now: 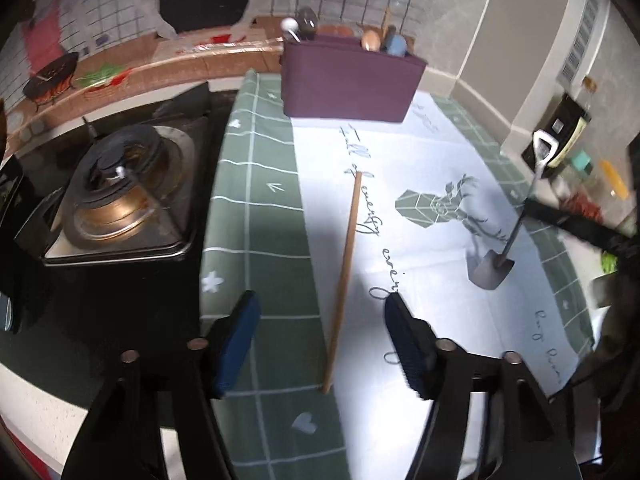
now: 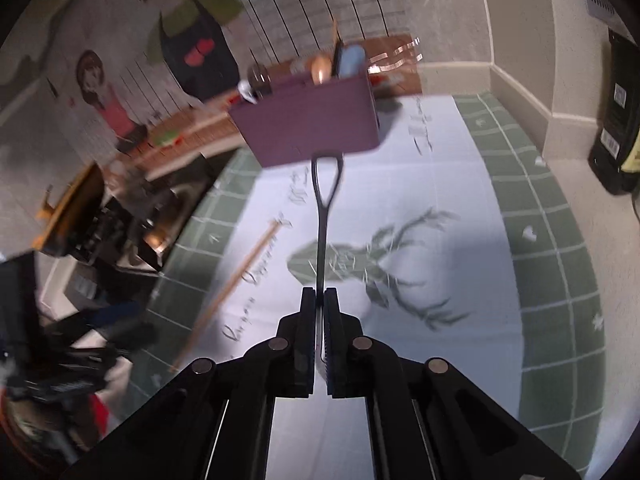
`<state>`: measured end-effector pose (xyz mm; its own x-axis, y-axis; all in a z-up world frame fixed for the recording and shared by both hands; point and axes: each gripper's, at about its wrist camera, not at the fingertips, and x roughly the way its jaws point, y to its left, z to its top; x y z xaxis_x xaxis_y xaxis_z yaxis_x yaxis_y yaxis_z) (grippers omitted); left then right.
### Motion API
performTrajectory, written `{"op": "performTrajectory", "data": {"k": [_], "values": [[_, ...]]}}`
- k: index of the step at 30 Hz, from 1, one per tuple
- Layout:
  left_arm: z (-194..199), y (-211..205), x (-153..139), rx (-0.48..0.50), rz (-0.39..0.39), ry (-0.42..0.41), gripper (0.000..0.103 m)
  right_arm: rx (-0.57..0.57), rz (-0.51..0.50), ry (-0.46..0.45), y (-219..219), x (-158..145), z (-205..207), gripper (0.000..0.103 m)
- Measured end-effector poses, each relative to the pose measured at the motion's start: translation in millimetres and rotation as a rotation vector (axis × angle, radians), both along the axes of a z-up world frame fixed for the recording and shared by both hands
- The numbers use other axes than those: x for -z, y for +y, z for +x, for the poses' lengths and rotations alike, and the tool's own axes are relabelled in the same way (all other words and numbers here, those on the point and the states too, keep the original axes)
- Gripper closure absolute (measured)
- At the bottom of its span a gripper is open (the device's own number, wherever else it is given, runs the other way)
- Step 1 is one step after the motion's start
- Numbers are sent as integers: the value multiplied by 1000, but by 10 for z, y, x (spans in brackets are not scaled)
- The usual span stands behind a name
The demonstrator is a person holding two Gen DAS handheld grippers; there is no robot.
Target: Organize utensils
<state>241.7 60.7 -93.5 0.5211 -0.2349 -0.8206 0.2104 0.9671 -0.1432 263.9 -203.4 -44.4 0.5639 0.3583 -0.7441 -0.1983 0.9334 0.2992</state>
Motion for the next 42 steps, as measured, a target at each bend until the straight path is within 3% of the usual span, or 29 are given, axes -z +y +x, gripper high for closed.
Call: {"op": "performTrajectory", "data": {"k": [8, 11, 14, 18, 21, 28, 34, 39, 42], "values": [[223, -247, 20, 21, -9, 9, 45, -42, -1, -51, -153, -269, 87, 100], [250, -280, 15, 13, -7, 13, 45, -35, -10, -22, -235, -180, 163, 100], [244, -256, 21, -5, -2, 17, 45, -32, -14, 74, -328, 36, 253, 95], [236, -154, 79, -50, 4, 40, 45, -19, -47, 146, -318, 290, 319, 77], [195, -84, 82, -82, 28, 36, 45, -10, -61, 179, -265, 461, 383, 76], [70, 47, -19, -125, 65, 6, 45, 45, -131, 198, -103, 642, 600, 76], [-23, 156, -130, -149, 69, -15, 45, 33, -215, 156, 129, 651, 739, 70], [-79, 227, -190, -166, 73, -29, 45, -29, -292, 106, 378, 676, 826, 72], [-87, 230, -193, -165, 73, -30, 45, -75, -318, 92, 474, 683, 857, 96]]}}
